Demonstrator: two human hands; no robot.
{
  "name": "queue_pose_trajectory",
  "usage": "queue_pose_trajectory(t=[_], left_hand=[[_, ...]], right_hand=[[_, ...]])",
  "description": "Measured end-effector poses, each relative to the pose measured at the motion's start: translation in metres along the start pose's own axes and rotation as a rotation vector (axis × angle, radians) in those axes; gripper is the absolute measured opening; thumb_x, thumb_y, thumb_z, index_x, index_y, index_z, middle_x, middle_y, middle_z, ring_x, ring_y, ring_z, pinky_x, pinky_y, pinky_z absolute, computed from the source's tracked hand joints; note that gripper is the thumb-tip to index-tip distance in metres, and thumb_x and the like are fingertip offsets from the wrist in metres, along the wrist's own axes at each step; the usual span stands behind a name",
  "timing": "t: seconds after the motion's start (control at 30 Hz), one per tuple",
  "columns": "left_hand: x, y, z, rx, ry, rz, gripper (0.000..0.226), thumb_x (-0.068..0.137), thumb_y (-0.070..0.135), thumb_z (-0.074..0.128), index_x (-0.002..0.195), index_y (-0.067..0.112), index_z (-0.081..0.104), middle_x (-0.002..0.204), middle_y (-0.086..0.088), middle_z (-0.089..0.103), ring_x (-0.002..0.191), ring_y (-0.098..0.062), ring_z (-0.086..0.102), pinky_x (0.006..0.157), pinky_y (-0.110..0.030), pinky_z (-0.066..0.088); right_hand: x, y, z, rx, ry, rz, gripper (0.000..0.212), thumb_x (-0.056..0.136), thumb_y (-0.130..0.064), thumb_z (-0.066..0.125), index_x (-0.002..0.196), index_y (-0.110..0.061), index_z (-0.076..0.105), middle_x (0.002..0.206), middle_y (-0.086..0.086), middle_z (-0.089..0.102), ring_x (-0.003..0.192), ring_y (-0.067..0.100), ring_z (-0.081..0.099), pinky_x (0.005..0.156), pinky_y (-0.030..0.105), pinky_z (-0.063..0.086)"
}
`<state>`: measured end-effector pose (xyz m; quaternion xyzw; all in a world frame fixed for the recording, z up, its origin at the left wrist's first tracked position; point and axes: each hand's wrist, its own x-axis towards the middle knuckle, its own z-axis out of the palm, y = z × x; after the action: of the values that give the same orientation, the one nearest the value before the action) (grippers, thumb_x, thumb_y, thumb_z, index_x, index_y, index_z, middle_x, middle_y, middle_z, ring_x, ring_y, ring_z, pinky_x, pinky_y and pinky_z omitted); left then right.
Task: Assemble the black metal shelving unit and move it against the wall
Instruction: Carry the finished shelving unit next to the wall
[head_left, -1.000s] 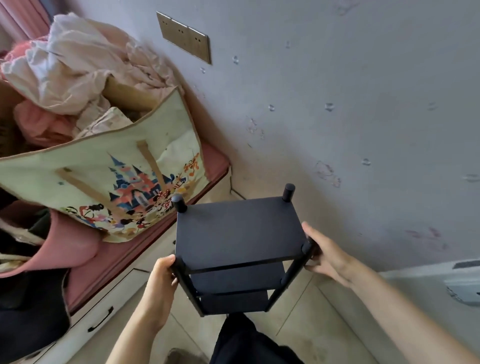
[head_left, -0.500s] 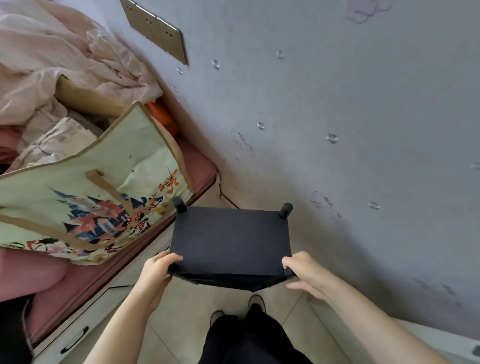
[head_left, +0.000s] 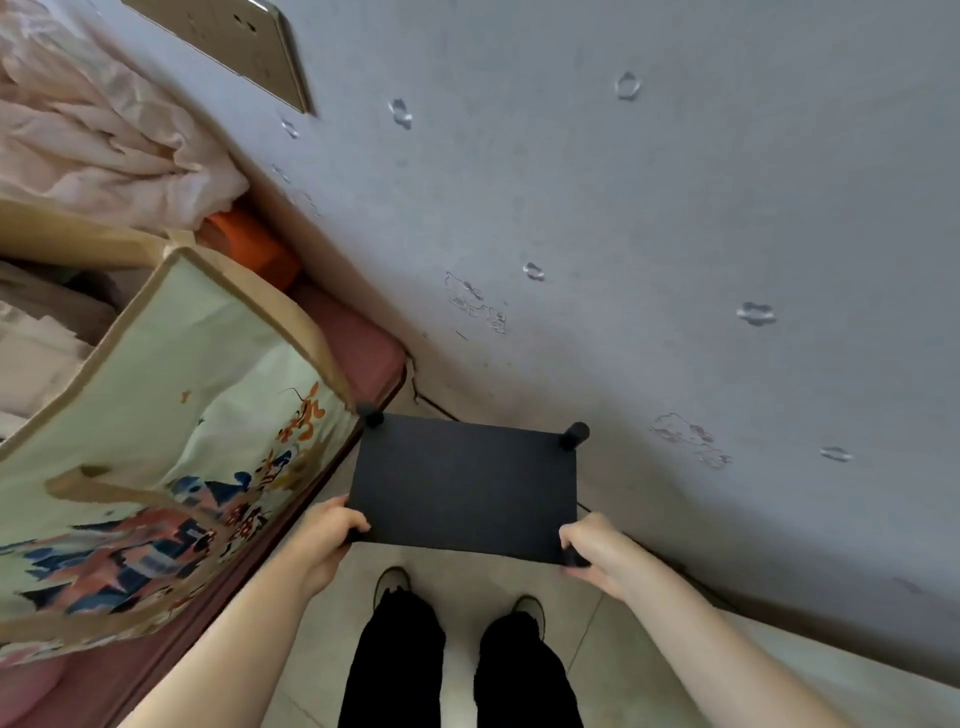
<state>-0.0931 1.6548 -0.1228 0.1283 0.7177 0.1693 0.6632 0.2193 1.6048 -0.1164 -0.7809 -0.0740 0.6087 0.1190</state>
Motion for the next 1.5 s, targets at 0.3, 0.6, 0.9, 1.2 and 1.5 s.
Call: queue_pose_trajectory(t=[0.3,0.6,0.9,1.2,1.5], left_hand=[[0.079,0.029,-0.01,0.18,0.026,-0.004,0.058,0.075,-0.02,0.044,0.124,0.004,0.063,0.112,-0.023,0.066,0.098,-0.044,0.065,0.085,-0.054,0.056],[0.137,0.041,-0.006,0.312,0.046,0.067,0.064,0.079,-0.015,0.049,0.138,0.008,0.058,0.126,-0.013,0.063,0.097,-0.029,0.061,0.072,-0.036,0.051],[0.171,0.04,-0.016,0.309,0.085,0.087,0.05,0.076,-0.016,0.046,0.114,0.012,0.063,0.103,-0.019,0.068,0.096,-0.043,0.064,0.072,-0.043,0.055],[0.174,0.044,-0.016,0.598,0.115,0.199,0.049,0.096,-0.002,0.055,0.144,0.001,0.048,0.139,-0.019,0.057,0.118,-0.031,0.057,0.097,-0.039,0.044],[0.192,0.063,-0.005,0.6,-0.002,0.292,0.051,0.102,0.032,0.056,0.147,0.012,0.044,0.142,-0.011,0.054,0.13,-0.031,0.052,0.097,-0.035,0.042]], right_hand=[[0.055,-0.006,0.049,0.18,0.052,0.079,0.031,0.085,0.009,0.045,0.114,-0.004,0.048,0.113,0.013,0.051,0.106,0.03,0.054,0.08,0.036,0.053],[0.109,-0.004,0.079,0.274,0.048,0.079,0.015,0.086,0.006,0.043,0.096,-0.004,0.048,0.1,0.013,0.049,0.091,0.025,0.051,0.079,0.035,0.048],[0.132,-0.006,0.103,0.264,0.075,0.058,0.01,0.083,0.007,0.043,0.086,-0.003,0.043,0.084,0.011,0.044,0.076,0.024,0.044,0.074,0.035,0.049],[0.124,-0.007,0.1,0.008,-0.027,0.069,0.028,0.082,0.002,0.043,0.107,-0.006,0.052,0.079,0.008,0.048,0.069,0.024,0.045,0.068,0.039,0.049],[0.133,-0.039,0.091,0.328,0.015,0.01,0.029,0.1,-0.035,0.054,0.124,-0.019,0.049,0.119,0.002,0.056,0.119,0.031,0.051,0.101,0.062,0.04]])
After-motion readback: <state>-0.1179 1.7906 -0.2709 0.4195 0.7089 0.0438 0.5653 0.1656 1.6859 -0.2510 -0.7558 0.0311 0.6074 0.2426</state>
